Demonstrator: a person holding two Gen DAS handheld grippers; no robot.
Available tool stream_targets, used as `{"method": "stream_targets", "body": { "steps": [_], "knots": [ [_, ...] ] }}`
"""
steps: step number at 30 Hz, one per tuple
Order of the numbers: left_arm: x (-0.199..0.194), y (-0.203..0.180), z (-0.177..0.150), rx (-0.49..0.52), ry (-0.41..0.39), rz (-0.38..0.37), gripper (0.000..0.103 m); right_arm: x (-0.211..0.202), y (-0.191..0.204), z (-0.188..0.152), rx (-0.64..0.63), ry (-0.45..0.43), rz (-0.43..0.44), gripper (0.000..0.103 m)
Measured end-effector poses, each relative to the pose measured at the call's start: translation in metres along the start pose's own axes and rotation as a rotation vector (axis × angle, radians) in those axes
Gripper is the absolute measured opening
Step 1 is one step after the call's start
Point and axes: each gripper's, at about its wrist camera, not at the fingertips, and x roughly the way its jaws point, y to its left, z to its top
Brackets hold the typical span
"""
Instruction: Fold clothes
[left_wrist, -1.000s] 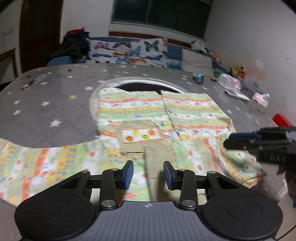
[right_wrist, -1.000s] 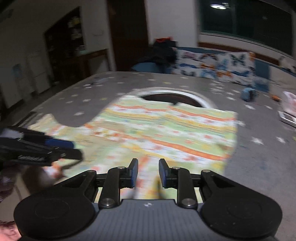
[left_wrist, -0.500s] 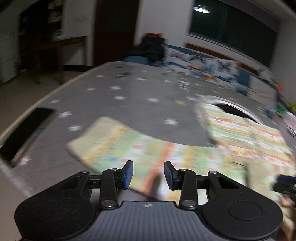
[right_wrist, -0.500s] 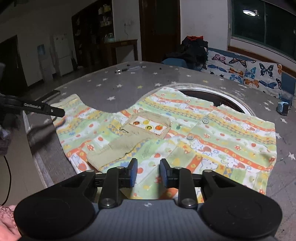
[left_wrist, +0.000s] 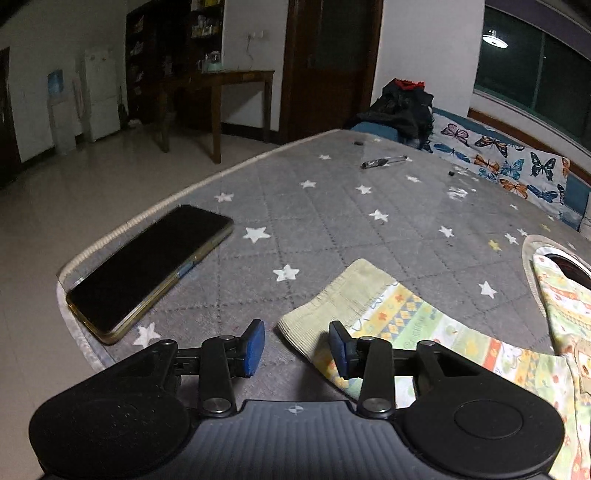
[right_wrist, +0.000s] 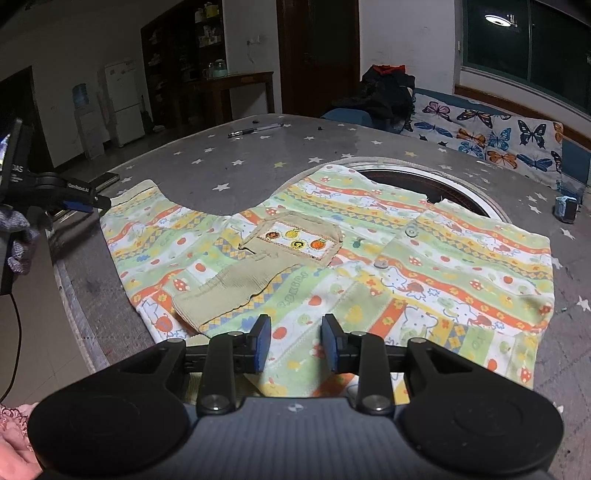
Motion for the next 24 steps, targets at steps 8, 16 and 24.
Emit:
{"method": "stream_targets", "body": {
  "steps": [8,16,24],
  "knots": [
    [0.003,0.001,0.002,-0.04,-0.005,-0.049,0.008,-0.004,-0.002,-0.002,0.022,-0.005,-0.005,0.031],
    [-0.043,-0.043,0.022,-0.038,-0.02,-0.431,0.007,-0.019,-0.013,-0.005,0.083,-0.035,-0.02,0.031],
    [-0.094,-0.139,0.02,0.106,0.022,-0.851,0.007,-0.042,-0.043,-0.014,0.204,-0.076,-0.065,0.031]
  ]
}}
